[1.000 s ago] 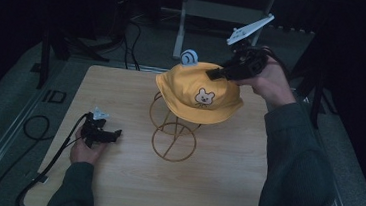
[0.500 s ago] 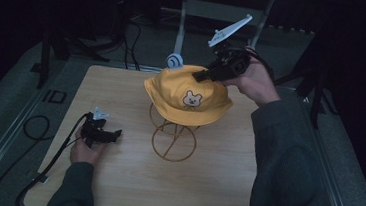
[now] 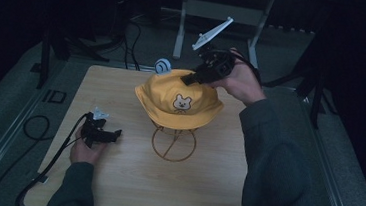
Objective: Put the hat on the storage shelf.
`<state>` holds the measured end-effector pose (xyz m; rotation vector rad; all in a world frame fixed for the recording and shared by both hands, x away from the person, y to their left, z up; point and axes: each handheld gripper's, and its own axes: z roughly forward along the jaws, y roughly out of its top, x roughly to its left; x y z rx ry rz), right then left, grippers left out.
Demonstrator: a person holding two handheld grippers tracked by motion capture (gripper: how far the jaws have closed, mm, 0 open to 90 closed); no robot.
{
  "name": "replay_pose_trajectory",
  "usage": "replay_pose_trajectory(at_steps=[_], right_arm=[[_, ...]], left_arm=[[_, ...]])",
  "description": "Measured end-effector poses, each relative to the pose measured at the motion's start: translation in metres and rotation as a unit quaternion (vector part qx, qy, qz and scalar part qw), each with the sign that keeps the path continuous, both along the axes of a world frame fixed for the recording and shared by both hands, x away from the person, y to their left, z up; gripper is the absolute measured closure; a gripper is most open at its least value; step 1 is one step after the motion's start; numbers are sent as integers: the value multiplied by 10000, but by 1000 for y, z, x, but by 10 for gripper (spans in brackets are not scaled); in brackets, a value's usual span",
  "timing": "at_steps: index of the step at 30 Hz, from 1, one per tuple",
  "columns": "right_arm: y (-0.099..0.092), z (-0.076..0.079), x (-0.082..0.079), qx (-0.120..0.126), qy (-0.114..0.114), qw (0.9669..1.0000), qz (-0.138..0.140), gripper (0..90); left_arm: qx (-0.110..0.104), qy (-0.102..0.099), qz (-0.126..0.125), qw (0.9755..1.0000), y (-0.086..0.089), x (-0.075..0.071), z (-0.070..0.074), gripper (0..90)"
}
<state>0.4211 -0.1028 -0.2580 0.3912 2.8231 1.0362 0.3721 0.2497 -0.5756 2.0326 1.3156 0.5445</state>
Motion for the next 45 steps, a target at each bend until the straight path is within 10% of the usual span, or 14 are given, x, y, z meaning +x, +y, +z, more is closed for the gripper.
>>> replay_pose_trajectory(at_steps=[25,35,45], right_arm=[[26,-32,1,-397,223,9988,175,745],[25,-32,0,-575,89,9981,-190,344],[12,-27,-2,-445,-191,9974,-526,133]], left_arm=[[1,-5,-1,10000,0,0,0,150],[2,-4,0,10000,0,0,0,150],[2,-2,0,10000,0,0,0,150]])
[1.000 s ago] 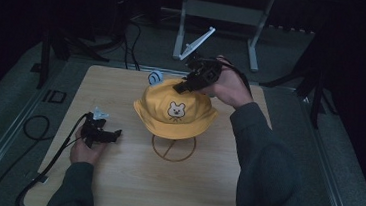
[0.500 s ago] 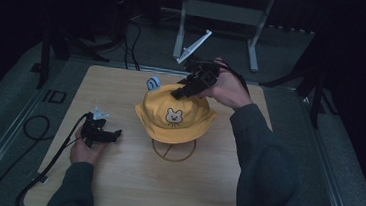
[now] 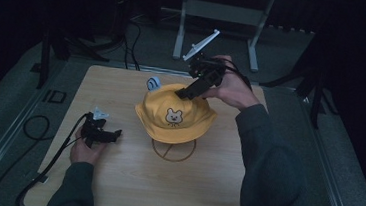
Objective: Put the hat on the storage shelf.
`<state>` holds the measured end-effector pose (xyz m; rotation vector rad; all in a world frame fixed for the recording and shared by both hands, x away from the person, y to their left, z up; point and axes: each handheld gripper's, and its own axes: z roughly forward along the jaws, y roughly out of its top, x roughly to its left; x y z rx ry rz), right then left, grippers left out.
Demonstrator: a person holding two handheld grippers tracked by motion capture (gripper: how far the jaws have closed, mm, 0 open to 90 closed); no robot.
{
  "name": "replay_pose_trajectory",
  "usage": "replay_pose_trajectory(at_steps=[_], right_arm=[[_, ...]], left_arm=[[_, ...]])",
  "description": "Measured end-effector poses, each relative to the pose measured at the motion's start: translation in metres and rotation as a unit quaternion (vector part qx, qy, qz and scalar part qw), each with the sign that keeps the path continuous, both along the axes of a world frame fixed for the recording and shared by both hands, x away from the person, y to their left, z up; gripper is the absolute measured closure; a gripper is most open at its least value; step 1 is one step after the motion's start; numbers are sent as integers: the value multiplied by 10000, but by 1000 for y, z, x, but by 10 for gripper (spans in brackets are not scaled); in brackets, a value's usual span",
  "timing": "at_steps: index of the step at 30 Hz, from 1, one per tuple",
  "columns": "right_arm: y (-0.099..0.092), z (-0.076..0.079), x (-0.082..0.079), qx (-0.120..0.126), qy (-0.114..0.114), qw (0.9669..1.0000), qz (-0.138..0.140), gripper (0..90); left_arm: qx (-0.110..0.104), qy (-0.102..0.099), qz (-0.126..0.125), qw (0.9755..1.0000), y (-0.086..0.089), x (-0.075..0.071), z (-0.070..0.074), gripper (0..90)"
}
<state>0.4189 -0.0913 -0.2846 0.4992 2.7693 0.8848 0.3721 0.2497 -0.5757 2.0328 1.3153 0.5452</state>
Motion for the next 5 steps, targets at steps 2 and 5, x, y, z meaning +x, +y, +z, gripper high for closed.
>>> replay_pose_trajectory(at_steps=[2,5], right_arm=[[-4,0,0,20,-25,10000,-30,106],[-14,2,1,121,-47,9999,-94,100]], left_arm=[[-1,-2,-3,10000,0,0,0,150],[1,-4,-8,10000,0,0,0,150]])
